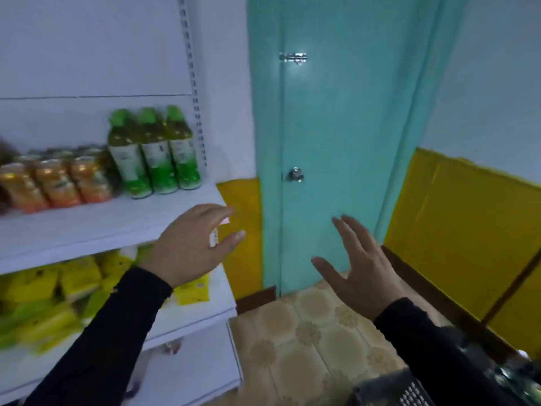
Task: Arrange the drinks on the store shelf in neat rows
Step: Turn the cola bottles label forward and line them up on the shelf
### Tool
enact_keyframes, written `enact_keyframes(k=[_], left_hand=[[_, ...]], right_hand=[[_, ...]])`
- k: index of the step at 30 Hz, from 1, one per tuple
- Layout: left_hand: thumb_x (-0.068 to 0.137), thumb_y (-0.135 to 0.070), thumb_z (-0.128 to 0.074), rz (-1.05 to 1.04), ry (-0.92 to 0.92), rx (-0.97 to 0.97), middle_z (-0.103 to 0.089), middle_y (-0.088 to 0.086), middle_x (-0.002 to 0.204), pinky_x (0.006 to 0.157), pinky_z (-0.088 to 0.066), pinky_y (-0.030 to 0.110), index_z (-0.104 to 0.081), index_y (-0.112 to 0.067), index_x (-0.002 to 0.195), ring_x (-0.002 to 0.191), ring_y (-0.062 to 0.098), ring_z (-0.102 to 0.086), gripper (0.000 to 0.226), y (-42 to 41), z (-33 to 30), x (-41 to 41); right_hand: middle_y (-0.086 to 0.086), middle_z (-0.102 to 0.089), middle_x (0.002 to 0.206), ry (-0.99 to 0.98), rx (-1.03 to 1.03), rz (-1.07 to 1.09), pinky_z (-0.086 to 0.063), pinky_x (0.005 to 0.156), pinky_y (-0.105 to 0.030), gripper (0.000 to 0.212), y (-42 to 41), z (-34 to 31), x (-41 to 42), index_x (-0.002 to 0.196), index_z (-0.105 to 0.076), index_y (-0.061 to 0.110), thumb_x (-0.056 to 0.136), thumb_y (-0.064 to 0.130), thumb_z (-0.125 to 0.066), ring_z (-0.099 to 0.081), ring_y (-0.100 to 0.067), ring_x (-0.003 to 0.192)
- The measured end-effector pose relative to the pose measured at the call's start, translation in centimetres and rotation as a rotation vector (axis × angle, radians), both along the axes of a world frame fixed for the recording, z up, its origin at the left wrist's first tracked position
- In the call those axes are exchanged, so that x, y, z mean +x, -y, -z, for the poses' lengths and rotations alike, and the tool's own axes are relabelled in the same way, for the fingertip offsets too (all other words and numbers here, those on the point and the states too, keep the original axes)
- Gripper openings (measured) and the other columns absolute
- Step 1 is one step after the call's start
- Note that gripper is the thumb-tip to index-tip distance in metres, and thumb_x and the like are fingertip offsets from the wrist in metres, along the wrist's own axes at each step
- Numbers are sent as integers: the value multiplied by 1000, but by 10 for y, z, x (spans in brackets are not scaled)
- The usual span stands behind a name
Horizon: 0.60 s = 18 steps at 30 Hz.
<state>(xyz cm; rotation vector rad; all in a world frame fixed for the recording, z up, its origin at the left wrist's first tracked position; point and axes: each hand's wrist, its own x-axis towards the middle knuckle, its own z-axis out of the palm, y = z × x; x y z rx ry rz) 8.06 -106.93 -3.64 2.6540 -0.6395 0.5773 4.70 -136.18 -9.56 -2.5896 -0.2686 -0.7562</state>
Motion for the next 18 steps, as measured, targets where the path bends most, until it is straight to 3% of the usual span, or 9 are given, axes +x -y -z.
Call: enact_keyframes(k=[3, 6, 9, 13, 18], left_hand=[[91, -74, -40, -190, 39, -54, -55, -5, 142, 102, -32, 22, -55, -26, 140, 131, 13, -46, 70, -105, -14, -41], [83, -74, -34, -389, 88, -122, -57, -2, 139, 101, -34, 23, -58, -24, 137, 130, 16, -49, 77, -208, -18, -87], [85, -72, -37, -544, 134, -174, -56, 2, 140, 102, -37, 27, -56, -22, 139, 131, 17, -46, 76, -306, -17, -134], [95, -65, -47, -719, 165, -165, -47, 3, 148, 110, -34, 33, -50, -20, 146, 138, 17, -37, 67, -418, -10, -190], [96, -53, -54, -875, 156, -181, -45, -1, 149, 110, -37, 35, -48, -21, 146, 137, 15, -37, 59, -518, -12, -238]], right_hand=[[-8, -39, 152, 32, 18, -191, -36, 109, -38, 81, -96, -20, 12, 147, -38, 17, 87, 72, -41, -41, -28, 137], [-14, -47, 146, 104, 37, -357, -46, 105, -45, 79, -205, -31, 19, 143, -45, 10, 89, 67, -45, -47, -31, 133], [-12, -45, 147, 141, 56, -498, -40, 109, -39, 77, -320, -39, 12, 145, -44, 10, 89, 63, -46, -42, -27, 136], [-4, -33, 156, 133, 35, -647, -29, 117, -37, 84, -458, -40, -3, 151, -33, 18, 88, 73, -33, -26, -19, 144], [-6, -38, 152, 164, 34, -795, -29, 112, -34, 80, -593, -46, -20, 149, -37, 17, 91, 72, -31, -31, -19, 140]])
